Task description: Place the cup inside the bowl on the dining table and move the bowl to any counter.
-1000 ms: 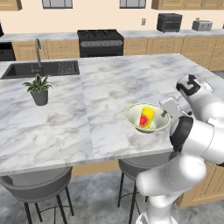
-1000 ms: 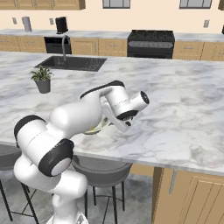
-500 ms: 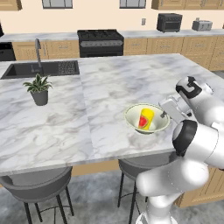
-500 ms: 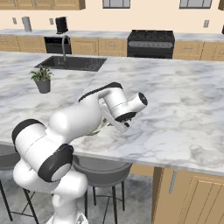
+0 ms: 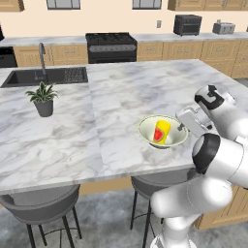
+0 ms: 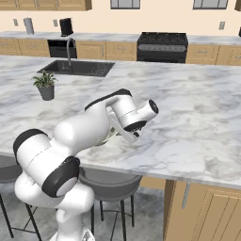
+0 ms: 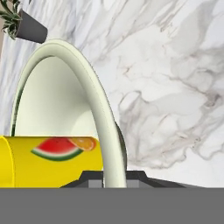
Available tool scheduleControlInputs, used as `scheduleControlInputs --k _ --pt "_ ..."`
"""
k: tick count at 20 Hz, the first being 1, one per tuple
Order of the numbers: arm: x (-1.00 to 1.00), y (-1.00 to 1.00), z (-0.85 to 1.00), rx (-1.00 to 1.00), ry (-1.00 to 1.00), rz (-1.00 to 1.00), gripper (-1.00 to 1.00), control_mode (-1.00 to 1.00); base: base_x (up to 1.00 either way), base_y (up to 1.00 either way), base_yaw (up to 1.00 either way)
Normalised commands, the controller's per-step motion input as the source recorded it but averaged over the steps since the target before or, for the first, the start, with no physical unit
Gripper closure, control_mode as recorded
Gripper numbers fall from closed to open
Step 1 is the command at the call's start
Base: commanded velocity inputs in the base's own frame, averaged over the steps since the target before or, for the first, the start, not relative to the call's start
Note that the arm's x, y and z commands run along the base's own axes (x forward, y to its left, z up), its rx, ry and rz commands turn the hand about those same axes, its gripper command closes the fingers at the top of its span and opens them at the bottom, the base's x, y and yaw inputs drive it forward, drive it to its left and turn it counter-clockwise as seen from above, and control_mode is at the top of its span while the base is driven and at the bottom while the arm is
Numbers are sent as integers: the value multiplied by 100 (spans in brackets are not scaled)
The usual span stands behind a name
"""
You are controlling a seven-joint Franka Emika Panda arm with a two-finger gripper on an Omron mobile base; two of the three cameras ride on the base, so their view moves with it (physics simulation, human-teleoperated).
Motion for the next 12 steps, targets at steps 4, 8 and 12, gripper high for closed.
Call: scheduleControlInputs --k 4,8,12 --pt "0 0 0 0 0 0 100 100 -5 0 0" --pt "0 0 0 0 0 0 100 100 -66 -6 0" --pt "0 0 0 0 0 0 100 100 -81 -19 -1"
